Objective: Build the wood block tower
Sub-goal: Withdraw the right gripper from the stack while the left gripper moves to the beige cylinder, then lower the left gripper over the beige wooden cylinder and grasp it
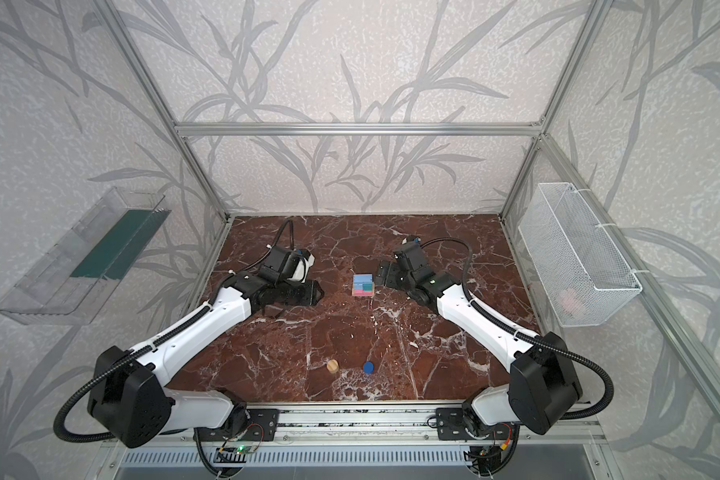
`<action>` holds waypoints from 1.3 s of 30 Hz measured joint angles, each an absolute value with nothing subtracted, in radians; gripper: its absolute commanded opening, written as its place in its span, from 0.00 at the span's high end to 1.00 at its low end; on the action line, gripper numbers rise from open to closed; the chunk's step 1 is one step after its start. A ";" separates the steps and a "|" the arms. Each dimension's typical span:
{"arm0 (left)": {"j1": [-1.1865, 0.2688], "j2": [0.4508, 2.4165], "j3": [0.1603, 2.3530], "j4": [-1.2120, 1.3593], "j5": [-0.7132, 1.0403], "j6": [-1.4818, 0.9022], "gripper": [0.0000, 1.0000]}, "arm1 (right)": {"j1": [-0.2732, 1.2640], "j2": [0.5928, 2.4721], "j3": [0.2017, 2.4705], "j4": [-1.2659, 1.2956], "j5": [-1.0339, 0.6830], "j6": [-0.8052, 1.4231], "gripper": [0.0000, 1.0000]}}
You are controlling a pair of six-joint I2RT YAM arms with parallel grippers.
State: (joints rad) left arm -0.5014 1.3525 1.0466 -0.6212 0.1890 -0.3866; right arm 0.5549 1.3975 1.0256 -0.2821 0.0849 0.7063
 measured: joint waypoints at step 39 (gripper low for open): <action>-1.093 1.419 0.876 -0.745 -0.081 -0.798 0.33 | 0.489 1.275 0.866 -0.131 0.010 0.734 0.02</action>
